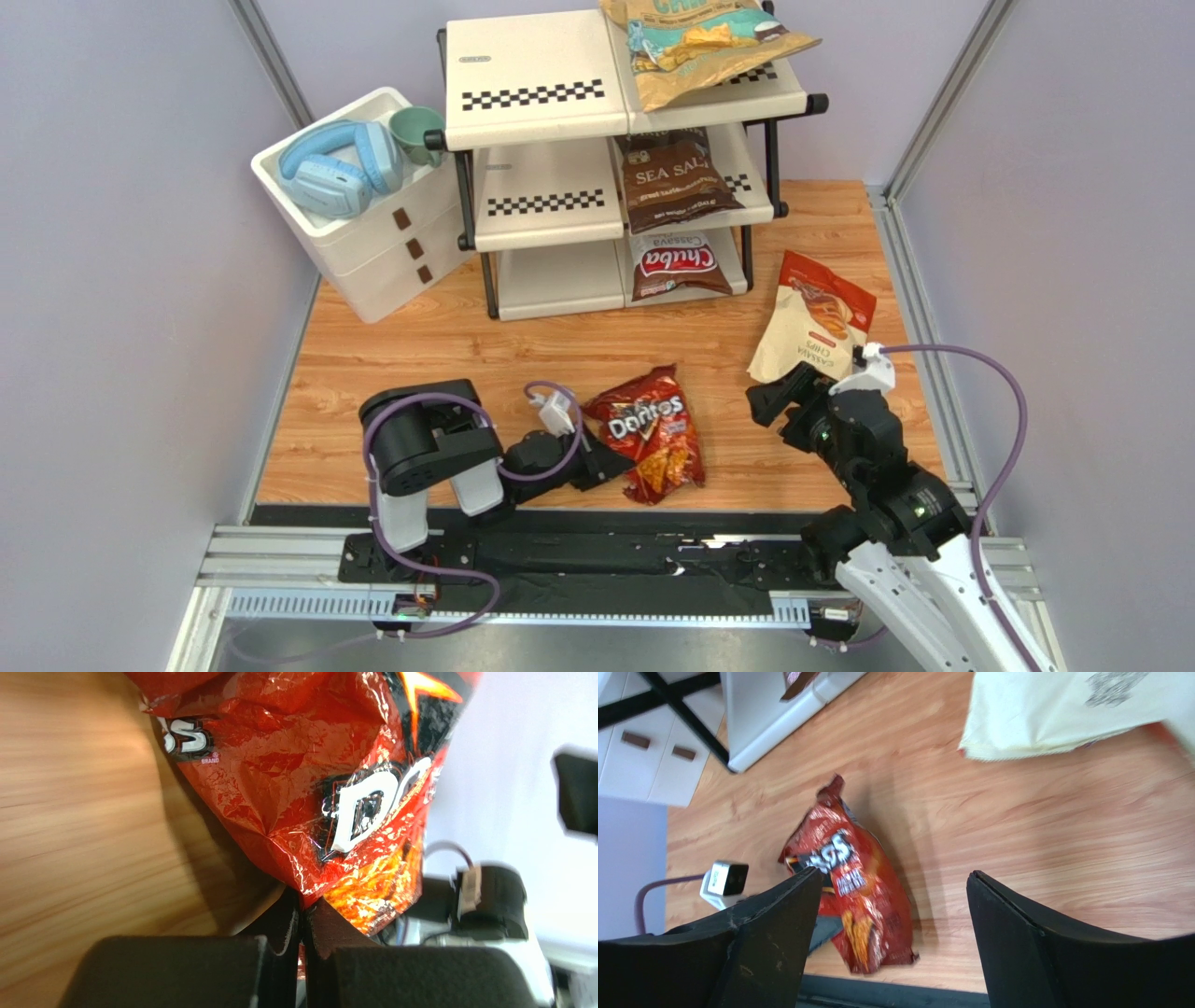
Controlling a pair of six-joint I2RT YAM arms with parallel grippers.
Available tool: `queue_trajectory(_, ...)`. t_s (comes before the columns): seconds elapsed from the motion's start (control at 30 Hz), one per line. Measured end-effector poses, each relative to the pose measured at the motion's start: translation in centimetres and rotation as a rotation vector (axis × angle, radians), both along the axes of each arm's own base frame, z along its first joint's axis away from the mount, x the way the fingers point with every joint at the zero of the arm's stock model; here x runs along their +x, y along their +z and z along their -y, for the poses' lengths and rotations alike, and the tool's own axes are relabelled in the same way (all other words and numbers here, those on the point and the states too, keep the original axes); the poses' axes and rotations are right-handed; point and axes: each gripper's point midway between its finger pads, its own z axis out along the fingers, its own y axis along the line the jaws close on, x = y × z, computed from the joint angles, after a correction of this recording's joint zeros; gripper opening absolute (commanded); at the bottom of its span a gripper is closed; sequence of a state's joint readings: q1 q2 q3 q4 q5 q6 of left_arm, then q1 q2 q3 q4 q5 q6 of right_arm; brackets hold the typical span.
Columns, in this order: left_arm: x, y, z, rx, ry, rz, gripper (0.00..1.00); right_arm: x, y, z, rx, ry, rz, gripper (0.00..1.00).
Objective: Place and organize the chips bags onto the shelf
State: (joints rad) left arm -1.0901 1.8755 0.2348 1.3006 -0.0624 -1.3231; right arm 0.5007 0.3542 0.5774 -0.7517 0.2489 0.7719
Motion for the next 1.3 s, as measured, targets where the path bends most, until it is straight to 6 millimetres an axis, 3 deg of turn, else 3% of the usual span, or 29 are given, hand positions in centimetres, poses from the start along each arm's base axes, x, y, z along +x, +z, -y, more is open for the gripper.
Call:
queue_trajectory(0.13, 1.2, -0.5, -3.4, 0.028, 0.133, 0.002, 0.00, -0.5, -1.4, -2.5, 0.070, 0.108, -0.051, 0.81)
queue_trajectory(0.27, 2.2, -0.3, -4.5, 0.032, 0.212, 0.021, 0.00, -1.2, -3.9, -5.0, 0.138, 0.211, -0.117, 0.81)
queue_trajectory(0.43, 3.6, 0.7, -3.6, 0.013, 0.251, 0.056, 0.00, -2.5, -7.5, -7.2, 0.200, 0.305, -0.211, 0.82)
queue_trajectory(0.73, 5.8, 3.9, -0.8, -0.066, 0.266, 0.129, 0.00, -2.9, -8.6, -10.1, 0.308, 0.389, -0.197, 0.83)
queue_trajectory(0.97, 5.6, 3.0, -0.9, -0.047, 0.255, 0.117, 0.00, -2.4, -10.9, -10.7, 0.304, 0.367, -0.245, 0.82)
queue_trajectory(1.3, 5.0, 1.9, -0.8, -0.024, 0.223, 0.099, 0.00, -1.1, -12.5, -11.7, 0.284, 0.309, -0.271, 0.82)
